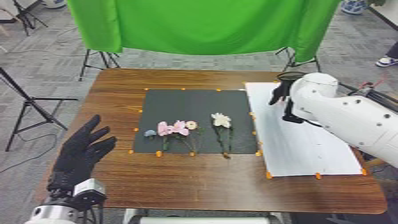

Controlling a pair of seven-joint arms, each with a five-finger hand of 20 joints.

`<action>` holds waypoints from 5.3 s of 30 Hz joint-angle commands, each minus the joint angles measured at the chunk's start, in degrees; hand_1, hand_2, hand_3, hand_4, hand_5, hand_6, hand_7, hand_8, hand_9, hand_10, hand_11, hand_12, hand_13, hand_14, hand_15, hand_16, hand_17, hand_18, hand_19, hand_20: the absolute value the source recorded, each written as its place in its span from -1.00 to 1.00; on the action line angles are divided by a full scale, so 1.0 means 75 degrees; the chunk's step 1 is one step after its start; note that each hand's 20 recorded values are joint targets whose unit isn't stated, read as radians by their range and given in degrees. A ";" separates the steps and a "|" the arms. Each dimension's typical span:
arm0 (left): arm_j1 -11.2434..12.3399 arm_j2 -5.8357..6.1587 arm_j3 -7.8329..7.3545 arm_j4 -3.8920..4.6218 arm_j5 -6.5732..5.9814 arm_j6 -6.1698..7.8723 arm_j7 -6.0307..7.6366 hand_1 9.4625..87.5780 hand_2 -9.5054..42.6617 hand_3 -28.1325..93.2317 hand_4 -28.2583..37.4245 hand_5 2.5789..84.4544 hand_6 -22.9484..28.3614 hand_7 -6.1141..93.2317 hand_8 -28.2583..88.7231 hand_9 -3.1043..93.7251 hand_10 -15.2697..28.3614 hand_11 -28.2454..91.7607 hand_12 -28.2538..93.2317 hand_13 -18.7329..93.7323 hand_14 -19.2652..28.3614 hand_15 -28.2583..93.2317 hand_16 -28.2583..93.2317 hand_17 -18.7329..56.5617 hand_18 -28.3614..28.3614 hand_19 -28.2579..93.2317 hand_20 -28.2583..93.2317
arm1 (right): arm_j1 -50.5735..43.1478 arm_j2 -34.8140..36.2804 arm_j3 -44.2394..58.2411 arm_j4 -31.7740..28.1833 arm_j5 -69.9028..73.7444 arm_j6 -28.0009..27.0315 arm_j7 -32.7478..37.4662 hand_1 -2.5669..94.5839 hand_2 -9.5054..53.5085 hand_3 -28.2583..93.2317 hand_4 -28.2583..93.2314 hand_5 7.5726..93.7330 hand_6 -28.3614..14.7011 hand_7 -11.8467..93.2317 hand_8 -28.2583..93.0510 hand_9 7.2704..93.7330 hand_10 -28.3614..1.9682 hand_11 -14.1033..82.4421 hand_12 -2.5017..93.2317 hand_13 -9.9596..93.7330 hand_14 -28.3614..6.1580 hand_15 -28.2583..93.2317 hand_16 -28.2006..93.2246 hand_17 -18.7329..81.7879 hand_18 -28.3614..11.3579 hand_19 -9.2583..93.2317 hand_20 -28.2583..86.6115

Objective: Arrange flowers

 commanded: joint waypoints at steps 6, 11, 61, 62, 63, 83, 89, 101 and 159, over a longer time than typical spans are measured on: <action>-0.0041 -0.0177 0.0060 0.0020 0.0077 -0.0101 -0.0115 -0.48 -0.35 0.50 -0.77 -0.25 0.21 -0.73 -0.64 -0.38 0.54 -0.13 -0.35 -0.31 0.96 0.41 -0.74 -0.68 1.00 0.42 -0.56 | -0.0047 0.0022 -0.0036 0.0213 -0.0153 0.0033 0.0032 -0.32 -0.71 0.81 -0.96 -0.21 0.32 -0.52 -0.71 -0.09 -0.14 -0.53 -0.64 0.39 -0.06 0.66 -0.40 0.19 -0.46 1.00 -0.30; -0.0040 -0.0208 0.0033 0.0020 0.0091 -0.0113 -0.0134 -0.48 -0.35 0.50 -0.77 -0.25 0.21 -0.73 -0.64 -0.38 0.53 -0.13 -0.35 -0.31 0.96 0.41 -0.74 -0.68 1.00 0.42 -0.56 | -0.0164 0.0061 0.0008 0.0174 -0.0226 0.0078 0.0072 -0.28 -0.73 0.81 -0.97 -0.14 0.31 -0.50 -0.71 -0.04 -0.06 -0.52 -0.65 0.42 -0.02 0.64 -0.40 0.19 -0.46 1.00 -0.30; 0.0059 0.0381 0.0103 0.0022 -0.0175 0.0137 0.0254 -0.48 -0.34 0.50 -0.77 -0.25 0.21 -0.72 -0.64 -0.38 0.53 -0.13 -0.36 -0.31 0.97 0.42 -0.74 -0.68 1.00 0.42 -0.55 | 0.0005 0.0584 -0.1555 -0.2072 -0.2612 0.3025 0.0063 0.28 -1.00 0.68 -1.00 0.61 0.44 -0.20 -0.51 0.92 0.45 -0.57 -0.30 0.80 0.56 0.51 -0.28 0.43 -0.25 1.00 -0.07; 0.0035 0.0391 0.0109 0.0022 -0.0171 0.0118 0.0224 -0.48 -0.34 0.50 -0.77 -0.25 0.21 -0.72 -0.64 -0.38 0.53 -0.13 -0.36 -0.31 0.97 0.42 -0.74 -0.68 1.00 0.42 -0.55 | 0.0026 0.0598 -0.1524 -0.2082 -0.2508 0.2785 0.0164 0.27 -1.00 0.70 -1.00 0.62 0.44 -0.21 -0.50 0.92 0.43 -0.58 -0.30 0.80 0.54 0.51 -0.28 0.43 -0.26 1.00 -0.07; 0.0021 0.0381 0.0107 0.0031 -0.0129 0.0069 0.0161 -0.48 -0.34 0.50 -0.77 -0.25 0.21 -0.72 -0.64 -0.38 0.54 -0.13 -0.36 -0.31 0.97 0.42 -0.74 -0.68 1.00 0.42 -0.55 | -0.0146 0.0629 -0.1243 -0.2086 -0.2333 0.2425 0.0169 0.24 -1.00 0.69 -1.00 0.60 0.38 -0.22 -0.50 0.89 0.37 -0.58 -0.30 0.79 0.51 0.50 -0.28 0.43 -0.29 1.00 -0.07; -0.0082 0.0400 0.0212 0.0086 -0.0115 0.0019 0.0146 -0.48 -0.34 0.50 -0.76 -0.25 0.21 -0.72 -0.64 -0.38 0.53 -0.12 -0.36 -0.31 0.96 0.42 -0.74 -0.68 1.00 0.42 -0.55 | -0.0721 0.0920 -0.0246 -0.1528 -0.1259 0.1282 0.0864 -0.10 -0.99 0.76 -0.96 -0.01 0.23 -0.50 -0.71 0.23 -0.38 -0.44 -0.67 0.62 0.21 0.56 -0.35 0.32 -0.47 1.00 -0.15; -0.0098 0.0444 0.0207 0.0096 -0.0159 0.0048 0.0161 -0.48 -0.34 0.50 -0.77 -0.25 0.21 -0.72 -0.64 -0.38 0.53 -0.12 -0.36 -0.31 0.97 0.42 -0.74 -0.68 1.00 0.42 -0.55 | -0.0871 0.0805 -0.0127 -0.1404 -0.1063 0.1288 0.0769 -0.10 -0.98 0.75 -0.96 0.02 0.27 -0.49 -0.71 0.25 -0.37 -0.44 -0.67 0.63 0.21 0.56 -0.35 0.33 -0.47 1.00 -0.14; -0.0122 0.0449 0.0239 0.0107 -0.0157 0.0073 0.0155 -0.48 -0.34 0.50 -0.77 -0.25 0.21 -0.72 -0.64 -0.38 0.53 -0.13 -0.36 -0.31 0.96 0.42 -0.74 -0.68 1.00 0.42 -0.55 | -0.1031 0.0768 -0.0098 -0.1470 -0.1125 0.1426 0.0648 -0.11 -0.98 0.74 -0.96 0.03 0.30 -0.48 -0.72 0.25 -0.34 -0.44 -0.66 0.62 0.20 0.56 -0.35 0.32 -0.49 1.00 -0.12; 0.0117 0.0367 0.0013 -0.0006 -0.0128 0.0119 0.0144 -0.48 -0.34 0.50 -0.77 -0.25 0.21 -0.72 -0.64 -0.38 0.54 -0.13 -0.36 -0.31 0.96 0.42 -0.74 -0.69 1.00 0.41 -0.55 | -0.2272 0.0966 0.0045 -0.3734 -0.2069 0.3302 -0.0032 0.26 -1.00 0.65 -1.00 0.72 0.40 -0.38 -0.46 1.00 0.38 -0.55 -0.32 0.88 0.52 0.48 -0.25 0.49 -0.33 1.00 0.04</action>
